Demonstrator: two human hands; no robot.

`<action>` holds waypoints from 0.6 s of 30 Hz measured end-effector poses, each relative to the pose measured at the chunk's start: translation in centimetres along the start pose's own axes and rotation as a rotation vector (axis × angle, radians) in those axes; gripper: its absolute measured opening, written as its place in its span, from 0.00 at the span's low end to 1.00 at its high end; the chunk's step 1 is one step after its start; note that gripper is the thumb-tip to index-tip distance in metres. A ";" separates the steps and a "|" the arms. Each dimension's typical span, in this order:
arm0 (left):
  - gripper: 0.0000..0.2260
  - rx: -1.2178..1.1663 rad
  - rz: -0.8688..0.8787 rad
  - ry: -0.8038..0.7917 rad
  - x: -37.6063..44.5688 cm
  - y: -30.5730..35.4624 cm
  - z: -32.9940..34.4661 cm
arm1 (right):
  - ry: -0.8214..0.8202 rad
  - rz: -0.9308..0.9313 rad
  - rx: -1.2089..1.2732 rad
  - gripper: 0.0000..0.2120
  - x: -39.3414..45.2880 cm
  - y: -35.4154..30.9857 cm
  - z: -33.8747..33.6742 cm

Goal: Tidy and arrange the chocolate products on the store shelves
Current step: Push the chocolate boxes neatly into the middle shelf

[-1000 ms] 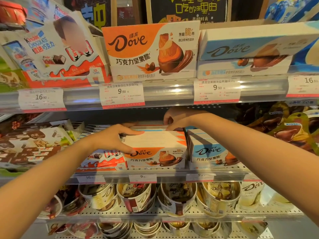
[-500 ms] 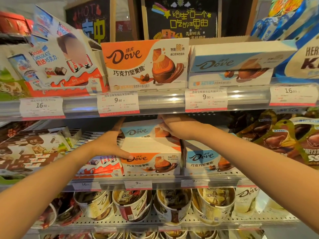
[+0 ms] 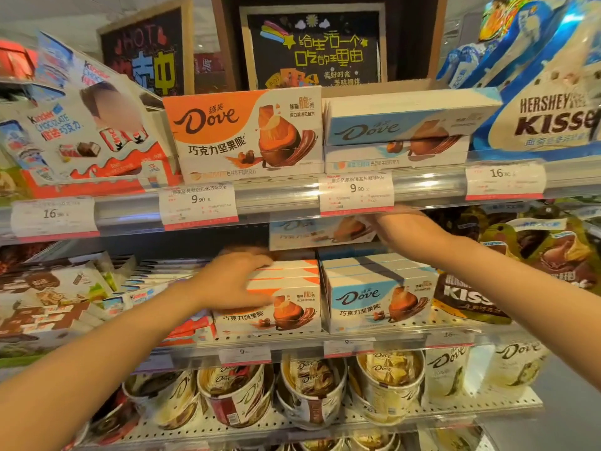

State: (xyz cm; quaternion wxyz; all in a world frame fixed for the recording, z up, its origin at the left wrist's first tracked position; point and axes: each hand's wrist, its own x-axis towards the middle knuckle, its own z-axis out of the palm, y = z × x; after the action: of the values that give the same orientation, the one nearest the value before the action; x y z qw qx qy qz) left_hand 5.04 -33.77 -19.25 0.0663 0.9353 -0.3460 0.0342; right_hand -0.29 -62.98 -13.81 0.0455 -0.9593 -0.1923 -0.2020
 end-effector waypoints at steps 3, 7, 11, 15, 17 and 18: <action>0.33 -0.072 0.067 -0.003 2.3 3.4 0.8 | 0.021 0.076 -0.030 0.21 -0.6 2.7 0.6; 0.35 -0.170 0.022 0.001 5.1 7.2 0.9 | 0.028 0.164 0.007 0.18 -1.4 4.2 0.3; 0.26 -0.183 -0.050 -0.095 7.3 8.5 1.2 | 0.068 0.206 0.051 0.14 -2.6 4.7 -1.0; 0.16 -0.276 -0.076 -0.265 9.2 9.6 1.5 | 0.058 0.197 0.071 0.14 -3.4 5.2 -1.3; 0.20 -0.273 -0.067 -0.288 9.9 10.0 1.8 | 0.067 0.185 0.076 0.14 -3.7 5.3 -1.3; 0.22 -0.259 -0.067 -0.289 10.2 10.1 1.9 | 0.072 0.186 0.084 0.14 -3.8 5.4 -1.2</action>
State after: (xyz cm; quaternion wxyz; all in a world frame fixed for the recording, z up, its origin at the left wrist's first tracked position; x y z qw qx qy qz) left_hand 6.24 -48.19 -18.96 0.1367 0.9251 -0.3223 -0.1473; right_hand -1.85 -69.53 -14.28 0.1110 -0.9624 -0.1090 -0.2228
